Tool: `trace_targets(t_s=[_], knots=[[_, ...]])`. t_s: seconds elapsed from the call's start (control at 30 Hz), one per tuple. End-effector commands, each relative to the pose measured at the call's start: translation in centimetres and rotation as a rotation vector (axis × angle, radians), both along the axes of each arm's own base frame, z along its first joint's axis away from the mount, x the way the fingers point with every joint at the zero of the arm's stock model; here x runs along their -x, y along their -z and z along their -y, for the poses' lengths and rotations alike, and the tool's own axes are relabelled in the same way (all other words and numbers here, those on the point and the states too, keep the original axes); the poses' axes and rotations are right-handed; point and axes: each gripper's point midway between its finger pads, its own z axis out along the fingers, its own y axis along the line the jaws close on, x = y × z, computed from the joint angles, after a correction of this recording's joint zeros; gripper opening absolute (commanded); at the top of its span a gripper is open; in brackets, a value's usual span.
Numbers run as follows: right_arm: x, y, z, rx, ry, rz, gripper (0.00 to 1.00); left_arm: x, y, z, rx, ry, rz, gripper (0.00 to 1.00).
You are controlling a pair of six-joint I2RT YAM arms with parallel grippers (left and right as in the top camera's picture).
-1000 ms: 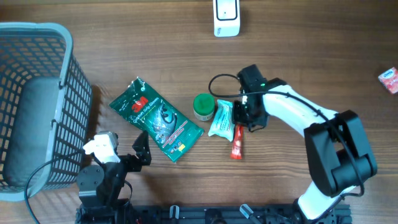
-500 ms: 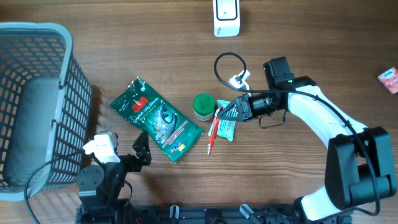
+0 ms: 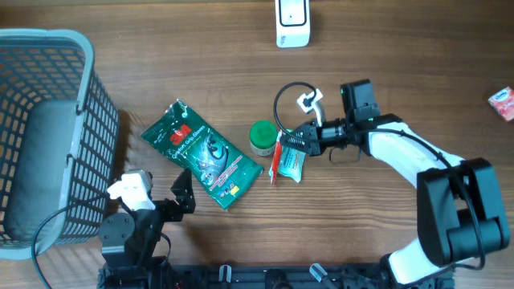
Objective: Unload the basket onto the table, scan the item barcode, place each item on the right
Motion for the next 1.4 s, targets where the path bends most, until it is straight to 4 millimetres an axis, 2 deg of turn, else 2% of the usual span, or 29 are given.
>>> trace_targets(t_s=[0.0,0.07,0.2,0.3,0.33,0.4,0.47,0.53,0.7,0.8,0.9,1.0,1.07,1.13,1.17,1.23,1.3,1.37], knots=[[0.4,4.0,1.5,0.138,0.045,-0.031,0.04,0.0,0.2,0.0,0.005,-0.004,-0.002,1.00],[0.7,5.7,2.6,0.208,0.081,-0.047,0.04,0.0,0.2,0.0,0.005,-0.004,-0.002,1.00],[-0.6,6.1,5.4,0.223,0.192,-0.104,0.04,0.0,0.2,0.0,0.005,-0.004,-0.002,1.00],[-1.7,7.2,9.2,0.290,0.356,-0.207,0.04,0.0,0.2,0.0,0.005,-0.004,-0.002,1.00],[-1.9,7.4,10.3,0.292,0.403,-0.241,0.06,0.0,0.2,0.0,0.005,-0.004,-0.002,1.00],[-2.3,7.2,11.3,0.272,0.448,-0.272,0.20,0.0,0.2,0.0,0.005,-0.004,-0.002,1.00],[-2.4,7.2,11.5,0.265,0.458,-0.281,0.35,0.0,0.2,0.0,0.005,-0.004,-0.002,1.00],[-2.3,7.1,11.3,0.257,0.456,-0.287,0.43,0.0,0.2,0.0,0.005,-0.004,-0.002,1.00],[-1.8,7.2,11.3,0.257,0.478,-0.352,0.44,0.0,0.2,0.0,0.005,-0.004,-0.002,1.00],[-1.0,7.4,11.3,0.265,0.478,-0.400,0.37,0.0,0.2,0.0,0.005,-0.004,-0.002,1.00],[-1.2,6.9,11.6,0.277,0.529,-0.442,0.34,0.0,0.2,0.0,0.005,-0.004,-0.002,1.00],[-1.7,5.3,12.9,0.386,0.613,-0.428,0.33,0.0,0.2,0.0,0.005,-0.004,-0.002,1.00],[-1.9,3.4,14.0,0.504,0.682,-0.352,0.33,0.0,0.2,0.0,0.005,-0.004,-0.002,1.00],[-1.9,1.7,14.2,0.588,0.731,-0.265,0.50,0.0,0.2,0.0,0.005,-0.004,-0.002,1.00],[-1.5,1.4,14.1,0.619,0.766,-0.270,0.52,0.0,0.2,0.0,0.005,-0.004,-0.002,1.00],[-1.1,2.4,13.1,0.677,0.774,-0.272,0.49,0.0,0.2,0.0,0.005,-0.004,-0.002,1.00],[-1.5,3.9,12.8,0.750,0.794,-0.249,0.47,0.0,0.2,0.0,0.005,-0.004,-0.002,1.00],[-1.9,5.4,12.7,0.782,0.815,-0.263,0.38,0.0,0.2,0.0,0.005,-0.004,-0.002,1.00]])
